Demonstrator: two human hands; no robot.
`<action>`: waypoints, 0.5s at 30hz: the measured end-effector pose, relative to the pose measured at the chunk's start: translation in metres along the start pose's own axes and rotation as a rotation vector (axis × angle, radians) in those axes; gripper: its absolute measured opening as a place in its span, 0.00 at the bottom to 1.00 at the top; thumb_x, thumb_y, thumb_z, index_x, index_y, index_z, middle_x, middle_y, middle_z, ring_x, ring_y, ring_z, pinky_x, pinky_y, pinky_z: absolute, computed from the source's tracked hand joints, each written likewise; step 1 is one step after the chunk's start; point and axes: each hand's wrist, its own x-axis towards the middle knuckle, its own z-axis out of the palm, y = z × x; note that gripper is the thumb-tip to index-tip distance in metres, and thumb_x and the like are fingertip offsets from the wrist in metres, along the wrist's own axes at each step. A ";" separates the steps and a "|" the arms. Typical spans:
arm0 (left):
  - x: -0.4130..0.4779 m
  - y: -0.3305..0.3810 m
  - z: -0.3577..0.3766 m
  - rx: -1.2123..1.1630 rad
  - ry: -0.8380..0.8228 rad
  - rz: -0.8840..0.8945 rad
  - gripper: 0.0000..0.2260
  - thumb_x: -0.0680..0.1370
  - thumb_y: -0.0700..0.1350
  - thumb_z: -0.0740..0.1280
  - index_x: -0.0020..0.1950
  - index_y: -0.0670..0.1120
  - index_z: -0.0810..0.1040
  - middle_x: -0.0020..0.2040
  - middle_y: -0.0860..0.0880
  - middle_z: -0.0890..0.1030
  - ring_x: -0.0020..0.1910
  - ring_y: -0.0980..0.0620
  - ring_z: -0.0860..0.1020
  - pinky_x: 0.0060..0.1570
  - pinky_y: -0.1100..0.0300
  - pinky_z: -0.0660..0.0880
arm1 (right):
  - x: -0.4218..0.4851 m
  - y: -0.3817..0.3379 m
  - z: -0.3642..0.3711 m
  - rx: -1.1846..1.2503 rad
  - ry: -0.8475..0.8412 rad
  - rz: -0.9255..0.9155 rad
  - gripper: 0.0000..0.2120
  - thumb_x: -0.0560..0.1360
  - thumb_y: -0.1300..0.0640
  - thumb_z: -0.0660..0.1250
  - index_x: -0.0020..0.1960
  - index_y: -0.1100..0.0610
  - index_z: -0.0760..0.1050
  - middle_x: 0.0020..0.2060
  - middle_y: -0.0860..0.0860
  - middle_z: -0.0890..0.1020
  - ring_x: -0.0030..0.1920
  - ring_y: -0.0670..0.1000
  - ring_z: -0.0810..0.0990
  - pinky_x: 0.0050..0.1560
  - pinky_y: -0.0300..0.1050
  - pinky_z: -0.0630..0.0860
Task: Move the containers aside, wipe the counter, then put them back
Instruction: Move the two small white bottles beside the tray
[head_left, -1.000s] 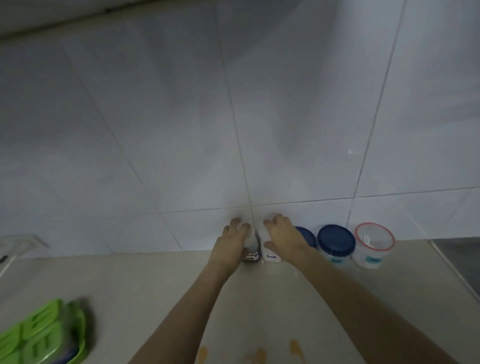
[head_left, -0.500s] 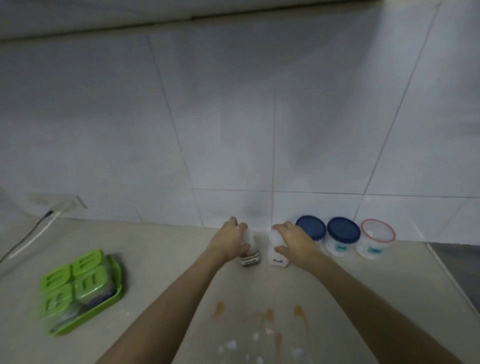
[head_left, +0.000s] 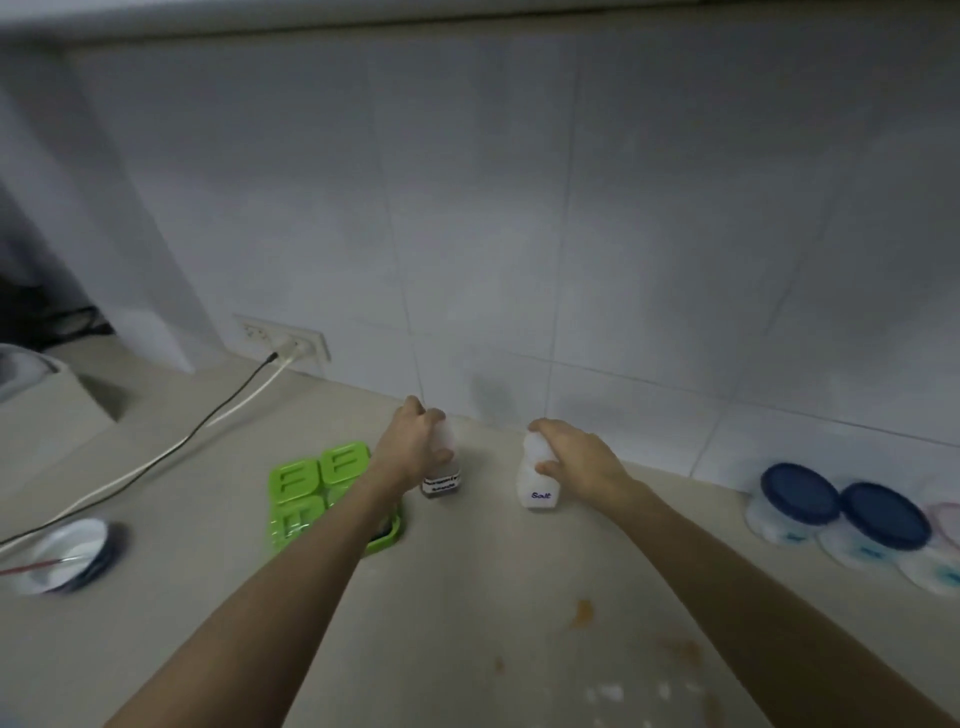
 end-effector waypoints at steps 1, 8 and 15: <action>0.003 -0.011 -0.002 -0.009 -0.003 -0.014 0.25 0.71 0.47 0.72 0.66 0.41 0.73 0.58 0.39 0.70 0.60 0.39 0.70 0.61 0.54 0.67 | 0.013 -0.010 0.006 -0.005 -0.001 -0.011 0.24 0.75 0.56 0.64 0.68 0.52 0.63 0.69 0.51 0.70 0.62 0.58 0.73 0.61 0.51 0.69; 0.026 -0.068 -0.001 -0.033 -0.010 -0.064 0.26 0.72 0.47 0.72 0.68 0.42 0.71 0.60 0.39 0.69 0.61 0.39 0.70 0.62 0.54 0.66 | 0.080 -0.064 0.046 -0.029 -0.018 -0.041 0.24 0.75 0.56 0.64 0.69 0.50 0.62 0.70 0.50 0.68 0.63 0.59 0.74 0.61 0.52 0.70; 0.041 -0.094 0.011 -0.037 0.015 -0.087 0.20 0.73 0.46 0.69 0.63 0.41 0.73 0.58 0.39 0.69 0.58 0.39 0.69 0.58 0.52 0.68 | 0.121 -0.090 0.089 0.037 0.036 -0.105 0.23 0.75 0.59 0.64 0.69 0.53 0.64 0.69 0.51 0.68 0.62 0.59 0.74 0.60 0.51 0.71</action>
